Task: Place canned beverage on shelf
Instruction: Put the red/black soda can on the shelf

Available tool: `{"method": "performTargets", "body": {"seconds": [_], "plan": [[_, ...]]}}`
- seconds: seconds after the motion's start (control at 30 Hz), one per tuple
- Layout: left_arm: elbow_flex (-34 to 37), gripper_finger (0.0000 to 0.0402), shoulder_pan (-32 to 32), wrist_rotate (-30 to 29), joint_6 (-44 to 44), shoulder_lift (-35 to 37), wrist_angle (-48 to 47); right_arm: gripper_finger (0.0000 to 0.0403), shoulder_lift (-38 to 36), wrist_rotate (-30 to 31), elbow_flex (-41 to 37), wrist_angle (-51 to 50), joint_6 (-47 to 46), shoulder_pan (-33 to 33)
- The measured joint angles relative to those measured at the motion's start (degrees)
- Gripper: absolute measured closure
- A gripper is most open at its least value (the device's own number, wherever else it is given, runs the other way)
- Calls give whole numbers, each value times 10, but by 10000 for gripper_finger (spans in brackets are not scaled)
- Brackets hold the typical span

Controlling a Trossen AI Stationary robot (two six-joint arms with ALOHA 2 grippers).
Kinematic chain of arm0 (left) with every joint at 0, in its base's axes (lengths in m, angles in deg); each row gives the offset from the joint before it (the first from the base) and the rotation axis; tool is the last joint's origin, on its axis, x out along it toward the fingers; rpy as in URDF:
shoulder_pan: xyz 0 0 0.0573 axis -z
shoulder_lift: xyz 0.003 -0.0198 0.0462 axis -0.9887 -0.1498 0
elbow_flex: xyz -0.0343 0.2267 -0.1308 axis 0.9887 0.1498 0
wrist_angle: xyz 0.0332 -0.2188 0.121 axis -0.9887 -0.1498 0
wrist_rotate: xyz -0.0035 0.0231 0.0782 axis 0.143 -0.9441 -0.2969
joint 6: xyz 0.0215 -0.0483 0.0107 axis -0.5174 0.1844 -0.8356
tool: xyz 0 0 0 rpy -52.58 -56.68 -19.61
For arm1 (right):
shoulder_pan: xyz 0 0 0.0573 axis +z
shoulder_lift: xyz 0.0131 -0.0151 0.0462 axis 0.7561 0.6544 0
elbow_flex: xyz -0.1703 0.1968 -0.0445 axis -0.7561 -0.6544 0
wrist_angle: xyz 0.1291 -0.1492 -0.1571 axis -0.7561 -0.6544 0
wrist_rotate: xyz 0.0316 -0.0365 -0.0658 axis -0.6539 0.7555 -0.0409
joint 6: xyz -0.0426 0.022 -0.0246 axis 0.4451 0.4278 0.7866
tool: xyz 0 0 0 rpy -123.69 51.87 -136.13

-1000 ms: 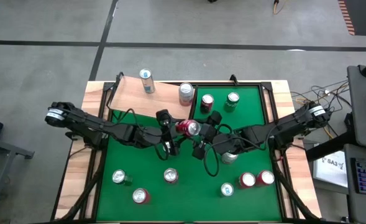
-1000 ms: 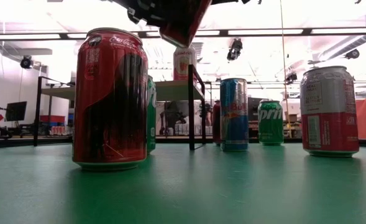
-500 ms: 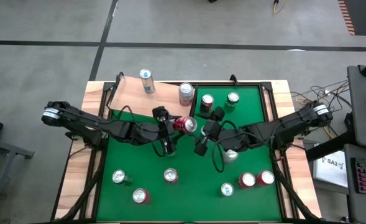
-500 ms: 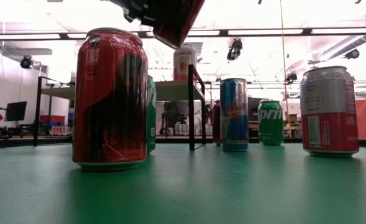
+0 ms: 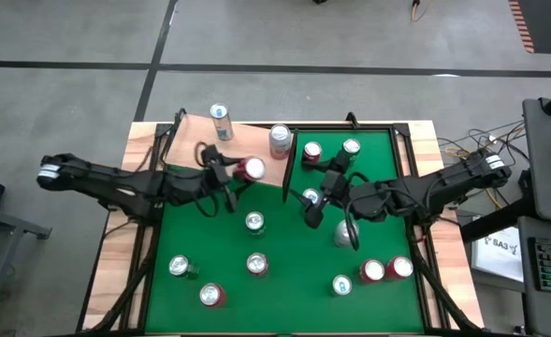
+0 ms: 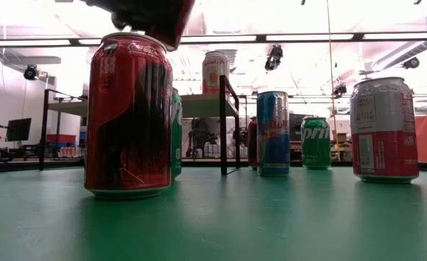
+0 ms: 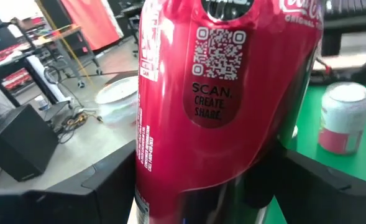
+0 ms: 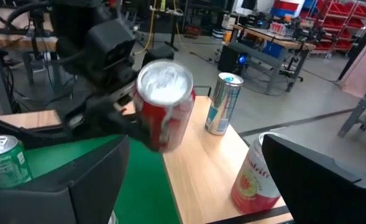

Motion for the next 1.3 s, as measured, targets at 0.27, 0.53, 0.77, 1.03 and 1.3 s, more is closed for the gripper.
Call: {"method": "performTargets", "body": {"seconds": [0.27, 0.53, 0.77, 1.03, 1.3], "plan": [[100, 112, -63, 57, 37, 130, 48, 44, 13, 0, 0, 0, 0, 0], [172, 112, -139, 42, 79, 205, 53, 44, 14, 0, 0, 2, 0, 0], [217, 112, -176, 32, 83, 209, 71, 44, 15, 1, 0, 3, -2, 0], [239, 112, -183, -5, 92, 209, 76, 44, 19, 1, -1, 4, -4, 0], [248, 112, -183, -14, 103, 203, 74, 44, 20, 1, -1, 5, -4, 0]]}}
